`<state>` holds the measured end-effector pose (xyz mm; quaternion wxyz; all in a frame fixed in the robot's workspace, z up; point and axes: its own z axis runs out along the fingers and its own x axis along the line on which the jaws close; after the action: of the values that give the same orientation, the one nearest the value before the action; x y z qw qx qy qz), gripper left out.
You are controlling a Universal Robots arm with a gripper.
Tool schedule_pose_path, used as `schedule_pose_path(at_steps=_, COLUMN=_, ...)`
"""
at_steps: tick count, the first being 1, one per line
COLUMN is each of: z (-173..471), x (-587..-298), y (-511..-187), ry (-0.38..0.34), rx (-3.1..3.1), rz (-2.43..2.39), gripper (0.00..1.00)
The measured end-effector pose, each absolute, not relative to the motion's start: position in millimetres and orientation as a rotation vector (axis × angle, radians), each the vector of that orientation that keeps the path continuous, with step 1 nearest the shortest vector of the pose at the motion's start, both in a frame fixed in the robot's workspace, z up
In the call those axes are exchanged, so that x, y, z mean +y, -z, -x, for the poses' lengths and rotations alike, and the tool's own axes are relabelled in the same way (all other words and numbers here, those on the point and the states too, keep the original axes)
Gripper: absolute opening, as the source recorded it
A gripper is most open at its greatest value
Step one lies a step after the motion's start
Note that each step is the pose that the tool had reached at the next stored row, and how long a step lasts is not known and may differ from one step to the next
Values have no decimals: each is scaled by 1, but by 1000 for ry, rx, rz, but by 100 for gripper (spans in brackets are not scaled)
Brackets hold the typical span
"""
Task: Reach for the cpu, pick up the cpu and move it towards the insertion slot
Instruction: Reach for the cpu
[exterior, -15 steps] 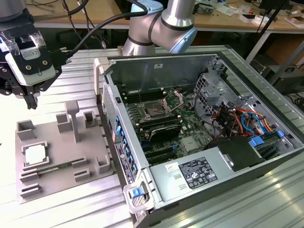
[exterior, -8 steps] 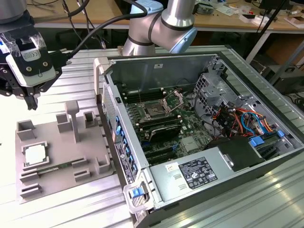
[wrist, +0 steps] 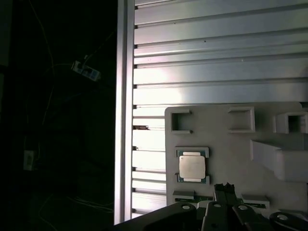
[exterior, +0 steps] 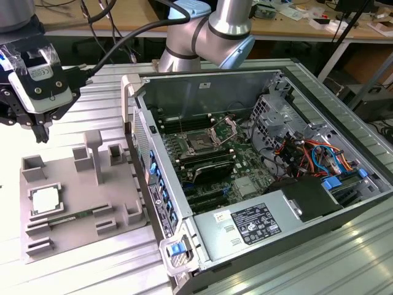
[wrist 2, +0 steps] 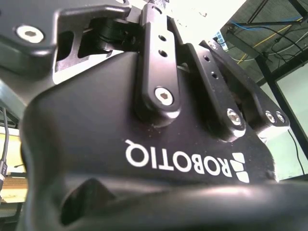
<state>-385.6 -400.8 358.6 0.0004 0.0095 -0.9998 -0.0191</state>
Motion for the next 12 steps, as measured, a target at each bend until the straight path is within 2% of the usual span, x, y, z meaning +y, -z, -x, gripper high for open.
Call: schedule_pose_path(at_steps=12, z=386, x=-401, y=-354, ry=60, rx=-3140, rz=-30, gripper=11)
